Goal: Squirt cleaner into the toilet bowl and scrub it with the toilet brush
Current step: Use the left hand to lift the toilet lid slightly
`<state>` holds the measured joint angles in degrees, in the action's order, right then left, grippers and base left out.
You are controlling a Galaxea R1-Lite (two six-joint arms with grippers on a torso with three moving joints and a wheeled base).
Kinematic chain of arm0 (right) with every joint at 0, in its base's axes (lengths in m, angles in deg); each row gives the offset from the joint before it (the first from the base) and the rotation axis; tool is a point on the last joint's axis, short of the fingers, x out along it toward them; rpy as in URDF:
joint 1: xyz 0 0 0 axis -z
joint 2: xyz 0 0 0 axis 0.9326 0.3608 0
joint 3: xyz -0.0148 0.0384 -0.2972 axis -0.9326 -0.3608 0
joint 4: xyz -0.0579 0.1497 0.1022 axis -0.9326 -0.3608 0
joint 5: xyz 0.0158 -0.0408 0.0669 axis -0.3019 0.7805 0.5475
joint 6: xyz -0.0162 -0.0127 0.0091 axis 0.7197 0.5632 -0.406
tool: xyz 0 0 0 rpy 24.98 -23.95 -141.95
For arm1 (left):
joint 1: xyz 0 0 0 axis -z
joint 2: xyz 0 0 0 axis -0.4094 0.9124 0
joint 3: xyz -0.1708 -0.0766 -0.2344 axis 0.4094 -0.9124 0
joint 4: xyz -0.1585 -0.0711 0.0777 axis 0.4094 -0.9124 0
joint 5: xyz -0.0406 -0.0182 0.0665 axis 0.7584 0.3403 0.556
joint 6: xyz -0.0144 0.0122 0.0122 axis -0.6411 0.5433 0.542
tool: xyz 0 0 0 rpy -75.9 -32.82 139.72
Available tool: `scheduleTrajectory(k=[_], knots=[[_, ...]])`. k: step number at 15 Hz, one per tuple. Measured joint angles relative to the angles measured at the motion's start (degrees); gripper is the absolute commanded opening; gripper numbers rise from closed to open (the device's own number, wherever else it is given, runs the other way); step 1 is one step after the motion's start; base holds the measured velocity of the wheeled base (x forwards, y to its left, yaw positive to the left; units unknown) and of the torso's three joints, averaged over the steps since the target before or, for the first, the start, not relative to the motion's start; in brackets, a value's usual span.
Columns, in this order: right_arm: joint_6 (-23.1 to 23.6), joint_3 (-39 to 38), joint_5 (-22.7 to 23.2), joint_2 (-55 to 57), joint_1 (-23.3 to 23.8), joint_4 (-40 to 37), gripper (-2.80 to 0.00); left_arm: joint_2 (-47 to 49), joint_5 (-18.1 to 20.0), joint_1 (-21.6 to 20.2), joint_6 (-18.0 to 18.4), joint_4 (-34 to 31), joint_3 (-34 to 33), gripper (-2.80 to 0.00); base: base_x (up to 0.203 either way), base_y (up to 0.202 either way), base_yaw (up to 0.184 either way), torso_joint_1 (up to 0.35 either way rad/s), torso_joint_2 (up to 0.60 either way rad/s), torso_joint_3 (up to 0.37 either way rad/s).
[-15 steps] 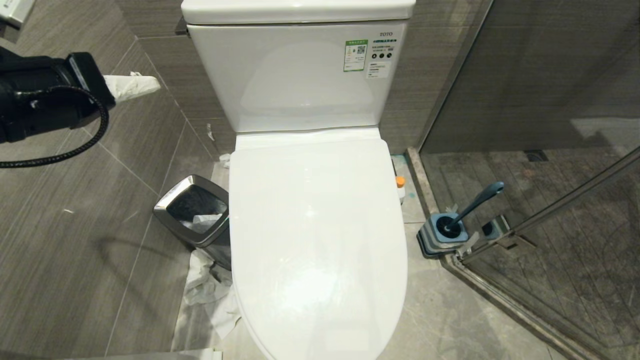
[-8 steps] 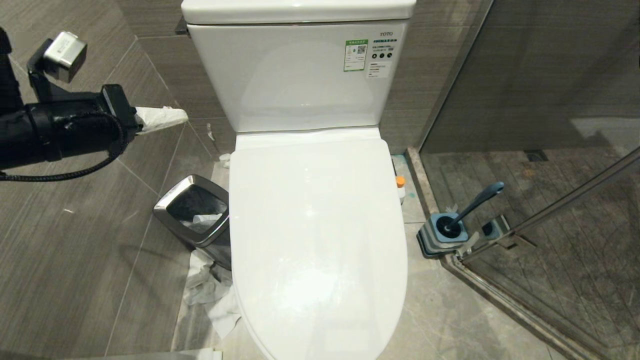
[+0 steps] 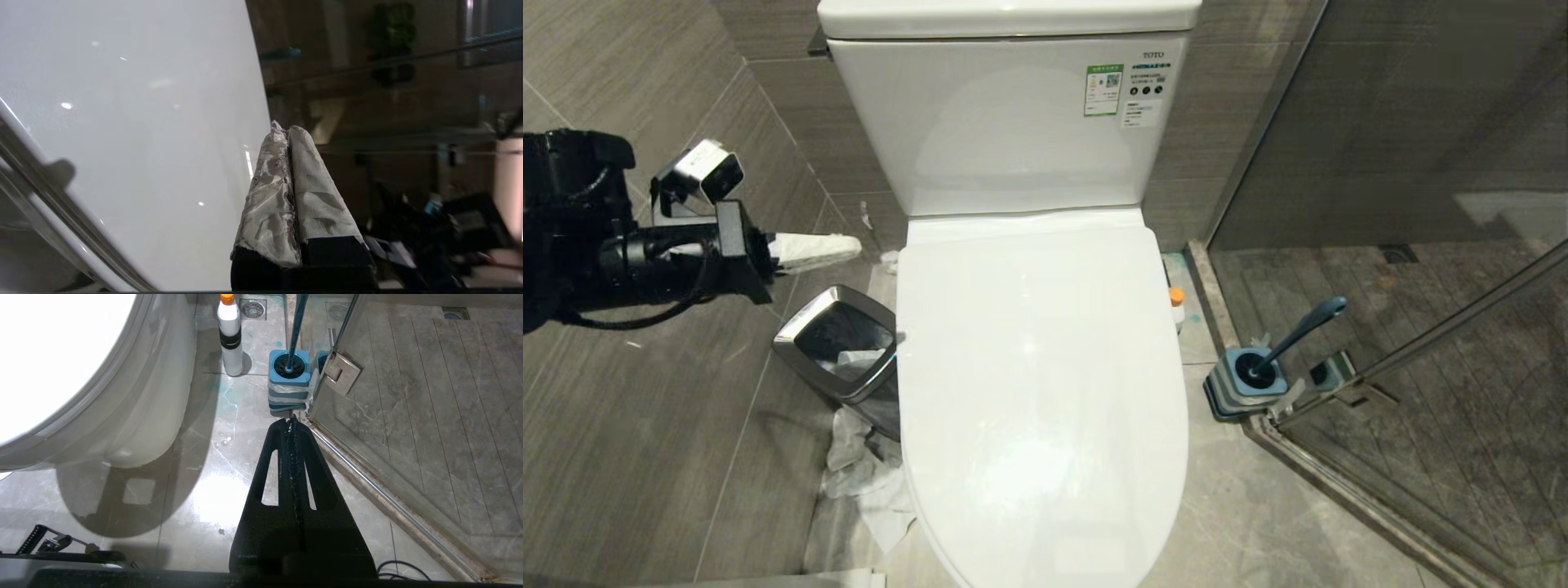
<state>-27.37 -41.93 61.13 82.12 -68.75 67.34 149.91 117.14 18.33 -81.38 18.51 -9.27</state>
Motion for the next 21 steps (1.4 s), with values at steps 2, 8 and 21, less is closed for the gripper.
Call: scheduleTrajectory(k=[2,8,21], knots=[[0.0,0.0,-0.01,0.0,0.0,0.0,-2.8,2.81,8.41,-4.34,1.87,0.07,-1.33,-2.8,0.0,0.0,0.0,0.0,0.0,0.0],[0.0,0.0,0.0,0.0,0.0,0.0,-2.8,10.11,12.93,-9.23,18.5,-0.3,-6.97,-2.8,0.0,0.0,0.0,0.0,0.0,0.0],[0.02,-0.01,-0.01,0.0,0.0,0.0,-2.8,11.24,13.72,-8.41,22.75,3.34,-20.14,-2.8,0.0,0.0,0.0,0.0,0.0,0.0]])
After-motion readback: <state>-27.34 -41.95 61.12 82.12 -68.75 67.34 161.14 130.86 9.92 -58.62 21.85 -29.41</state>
